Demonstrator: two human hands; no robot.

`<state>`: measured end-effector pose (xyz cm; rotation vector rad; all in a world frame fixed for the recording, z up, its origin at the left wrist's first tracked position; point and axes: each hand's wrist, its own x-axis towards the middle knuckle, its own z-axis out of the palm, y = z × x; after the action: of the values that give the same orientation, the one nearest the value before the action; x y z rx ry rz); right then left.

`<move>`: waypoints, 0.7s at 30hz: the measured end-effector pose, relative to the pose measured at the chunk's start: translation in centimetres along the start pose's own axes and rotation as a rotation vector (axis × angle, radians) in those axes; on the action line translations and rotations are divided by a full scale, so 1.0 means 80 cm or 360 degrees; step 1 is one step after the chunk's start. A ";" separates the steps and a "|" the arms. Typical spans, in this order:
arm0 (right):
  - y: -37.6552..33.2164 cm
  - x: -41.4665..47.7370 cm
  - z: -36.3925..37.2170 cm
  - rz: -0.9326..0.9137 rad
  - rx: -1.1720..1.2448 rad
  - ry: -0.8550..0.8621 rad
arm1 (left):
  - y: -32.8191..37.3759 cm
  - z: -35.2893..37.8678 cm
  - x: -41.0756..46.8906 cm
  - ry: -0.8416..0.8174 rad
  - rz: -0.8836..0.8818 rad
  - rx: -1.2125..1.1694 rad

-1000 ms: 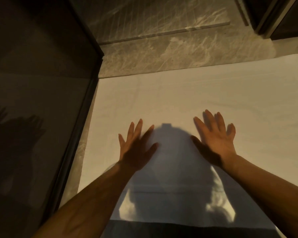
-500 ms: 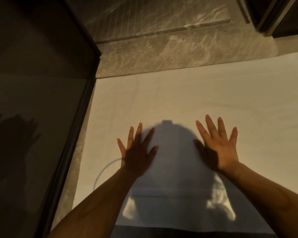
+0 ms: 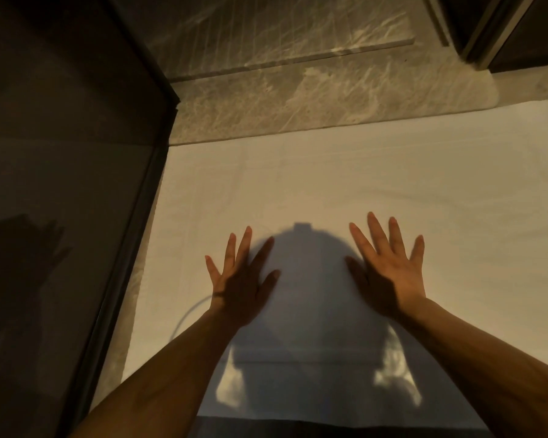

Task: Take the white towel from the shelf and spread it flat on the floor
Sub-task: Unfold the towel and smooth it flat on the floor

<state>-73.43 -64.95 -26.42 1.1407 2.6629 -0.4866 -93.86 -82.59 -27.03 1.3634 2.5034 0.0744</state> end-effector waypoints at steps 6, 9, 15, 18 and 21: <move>0.002 0.002 -0.001 -0.0013 0.0007 -0.0033 | 0.003 -0.004 0.000 -0.0031 0.0001 0.0038; 0.008 0.003 -0.010 -0.0065 -0.0010 -0.0148 | 0.004 -0.008 0.000 -0.0074 -0.0005 0.0044; 0.087 -0.017 -0.096 -0.0590 -0.0355 -0.0361 | 0.026 -0.034 0.002 -0.0198 -0.0008 0.0082; 0.132 -0.035 -0.134 -0.0512 -0.0338 -0.0330 | 0.064 -0.053 0.009 -0.0309 0.0093 0.0121; 0.168 -0.049 -0.136 -0.0375 -0.0215 -0.0325 | 0.111 -0.069 0.016 -0.0431 0.0220 0.0177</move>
<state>-61.53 -54.78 -18.10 0.7032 2.6149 -0.4277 -88.82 -76.14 -20.47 1.4798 2.2175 -0.2101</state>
